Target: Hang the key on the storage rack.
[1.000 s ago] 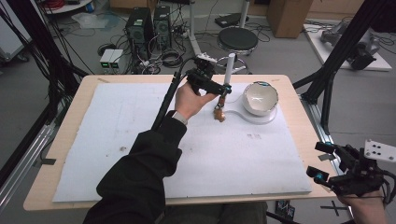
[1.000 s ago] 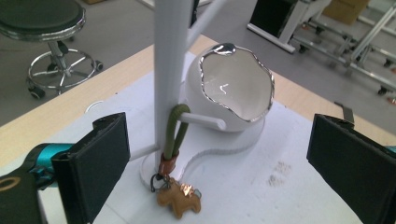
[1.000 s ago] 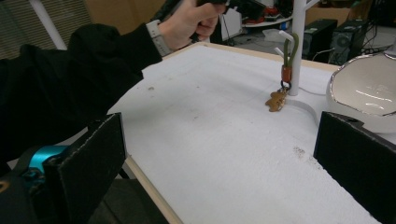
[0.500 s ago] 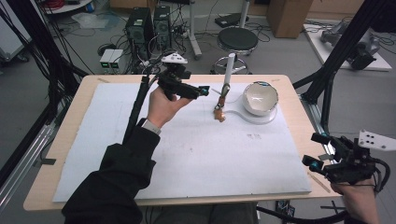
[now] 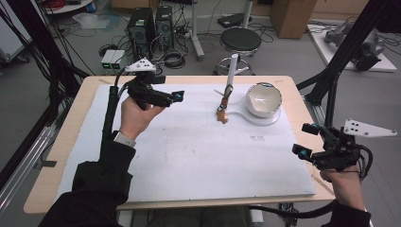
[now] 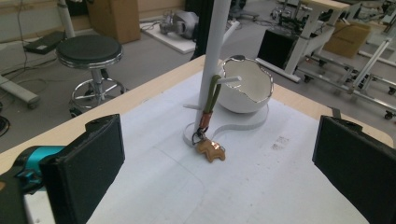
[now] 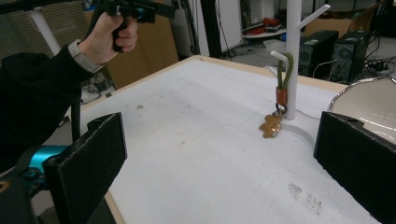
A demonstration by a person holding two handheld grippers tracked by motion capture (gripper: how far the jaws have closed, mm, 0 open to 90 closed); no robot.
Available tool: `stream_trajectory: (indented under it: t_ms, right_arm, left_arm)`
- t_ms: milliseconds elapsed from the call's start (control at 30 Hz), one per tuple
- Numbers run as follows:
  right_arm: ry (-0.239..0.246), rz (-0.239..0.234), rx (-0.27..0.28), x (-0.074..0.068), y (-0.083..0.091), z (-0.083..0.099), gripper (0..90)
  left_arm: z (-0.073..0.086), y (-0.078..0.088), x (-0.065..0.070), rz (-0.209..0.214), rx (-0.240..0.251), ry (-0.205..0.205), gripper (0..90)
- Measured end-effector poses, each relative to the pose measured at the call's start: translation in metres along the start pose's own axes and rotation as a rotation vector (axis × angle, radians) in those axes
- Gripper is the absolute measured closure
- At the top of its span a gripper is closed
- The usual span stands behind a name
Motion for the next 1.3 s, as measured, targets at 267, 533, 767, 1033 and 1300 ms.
stream_trajectory:
  t_ms: [267,533,767,1033,1300]
  right_arm:
    - [0.002,0.002,0.018,0.002,-0.01,-0.006,1.6]
    - [0.002,0.015,0.018,0.004,-0.013,-0.006,1.6]
    - [0.001,0.028,0.03,0.007,-0.012,-0.008,1.6]
    - [-0.002,0.036,0.026,0.01,-0.016,-0.006,1.6]
    - [0.0,0.041,0.029,0.013,-0.024,-0.007,1.6]
  left_arm:
    - [0.001,0.029,-0.003,0.0,0.02,0.0,2.7]
    - [0.002,0.056,0.001,0.002,0.038,-0.004,2.7]
    - [0.007,0.078,0.0,-0.013,0.052,0.0,2.7]
    - [0.013,0.097,-0.001,-0.019,0.053,0.009,2.7]
    - [0.023,0.114,0.002,-0.008,0.048,-0.012,2.7]
Point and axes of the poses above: each handheld gripper's, and its own axes: y roughly backward along the jaws, z roughly out of its underside, x roughly to its right, the point moved 10 cm from there along -y, roughly forward along the jaws, and after that the axes turned 15 degrees about x, right-handed, at the moved point
